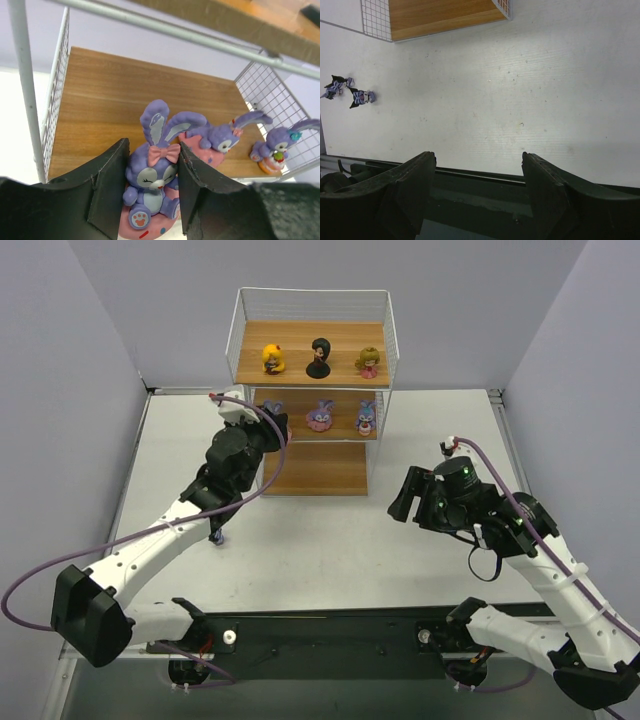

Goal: Place and organize the plastic toys onto the shelf

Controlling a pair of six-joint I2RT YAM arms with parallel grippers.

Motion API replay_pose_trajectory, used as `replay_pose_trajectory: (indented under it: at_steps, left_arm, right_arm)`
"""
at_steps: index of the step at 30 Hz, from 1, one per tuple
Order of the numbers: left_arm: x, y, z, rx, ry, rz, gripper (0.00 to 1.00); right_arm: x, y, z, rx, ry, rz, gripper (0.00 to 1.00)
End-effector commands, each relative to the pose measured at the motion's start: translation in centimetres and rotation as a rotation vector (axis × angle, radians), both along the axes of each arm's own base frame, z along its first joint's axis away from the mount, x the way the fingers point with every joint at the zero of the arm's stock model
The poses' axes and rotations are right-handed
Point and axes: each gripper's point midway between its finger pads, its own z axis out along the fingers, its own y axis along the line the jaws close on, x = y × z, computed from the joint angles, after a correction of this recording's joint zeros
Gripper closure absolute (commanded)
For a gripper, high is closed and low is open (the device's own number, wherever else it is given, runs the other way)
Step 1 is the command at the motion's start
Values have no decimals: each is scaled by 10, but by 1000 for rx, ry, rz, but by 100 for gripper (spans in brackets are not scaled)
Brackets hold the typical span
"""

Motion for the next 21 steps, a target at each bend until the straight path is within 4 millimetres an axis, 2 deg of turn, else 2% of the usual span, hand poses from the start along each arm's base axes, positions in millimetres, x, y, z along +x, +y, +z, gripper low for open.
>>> replay_pose_trajectory:
  at_steps: [1,11,21]
  left_arm:
    - [8,1,44,-123,-129,30,100]
    - [21,-3,41,-152,-156,53,100]
    - [31,-10,22,-131,-144,78,100]
  right_arm:
    - [-5,-5,-3,0,14,-13,29]
    - [-7,-8,-9,-8,34,-20,30]
    - [-11,-11,-13,-29,59,-9,30]
